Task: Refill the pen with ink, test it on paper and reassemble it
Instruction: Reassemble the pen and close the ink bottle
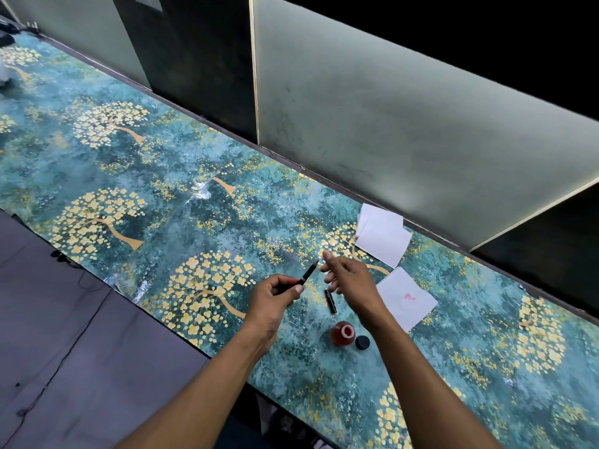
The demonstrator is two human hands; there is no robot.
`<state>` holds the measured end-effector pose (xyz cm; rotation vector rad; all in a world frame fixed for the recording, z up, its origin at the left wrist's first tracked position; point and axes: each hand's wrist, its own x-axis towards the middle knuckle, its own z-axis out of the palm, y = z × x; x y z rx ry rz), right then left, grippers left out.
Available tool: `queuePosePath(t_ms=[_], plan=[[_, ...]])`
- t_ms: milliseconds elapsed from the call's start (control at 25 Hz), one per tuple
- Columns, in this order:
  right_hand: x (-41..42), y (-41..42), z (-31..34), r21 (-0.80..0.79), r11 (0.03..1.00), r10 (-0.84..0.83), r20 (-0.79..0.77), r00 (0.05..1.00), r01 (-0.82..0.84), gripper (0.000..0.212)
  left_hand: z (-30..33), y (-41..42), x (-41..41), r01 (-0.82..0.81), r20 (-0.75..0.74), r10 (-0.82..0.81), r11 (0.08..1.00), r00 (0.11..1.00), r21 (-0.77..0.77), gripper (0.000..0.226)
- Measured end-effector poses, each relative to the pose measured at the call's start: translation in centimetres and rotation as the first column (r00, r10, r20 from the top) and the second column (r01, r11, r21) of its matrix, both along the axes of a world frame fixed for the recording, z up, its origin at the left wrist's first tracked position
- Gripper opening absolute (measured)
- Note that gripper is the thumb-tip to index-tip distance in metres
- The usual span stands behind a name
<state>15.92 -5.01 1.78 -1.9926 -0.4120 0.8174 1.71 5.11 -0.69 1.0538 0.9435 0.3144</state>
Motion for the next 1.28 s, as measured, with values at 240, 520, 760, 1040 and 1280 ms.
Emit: queuePosePath(t_ms=[240, 520, 760, 1040, 1280], plan=[[3.4, -1.2, -5.8, -0.520, 0.836, 0.302, 0.170, 0.938, -0.175, 0.053, 0.4, 0.9, -1.5, -0.053, 0.004, 0.054, 0.996, 0.999, -0.067, 0.012], [2.7, 0.2, -6.8, -0.621, 0.729, 0.444, 0.110, 0.889, -0.287, 0.038, 0.3, 1.3, -2.9, -0.067, 0.001, 0.067, 0.996, 0.998, -0.066, 0.012], [2.1, 0.6, -1.4, 0.171, 0.974, -0.107, -0.245, 0.964, 0.151, 0.010, 0.1, 0.2, -2.4, -0.042, 0.002, 0.042, 0.996, 0.999, -0.079, 0.011], [1.0, -0.1, 2.6, 0.249, 0.965, -0.041, -0.181, 0.983, 0.087, 0.007, 0.6, -1.0, -1.6, 0.003, 0.013, -0.001, 0.995, 1.000, -0.101, 0.010], [-0.5, -0.8, 2.3, 0.171, 0.983, 0.080, -0.114, 0.990, -0.059, 0.004, 1.0, -1.7, -1.7, 0.006, 0.023, -0.004, 0.995, 1.000, -0.101, 0.010]])
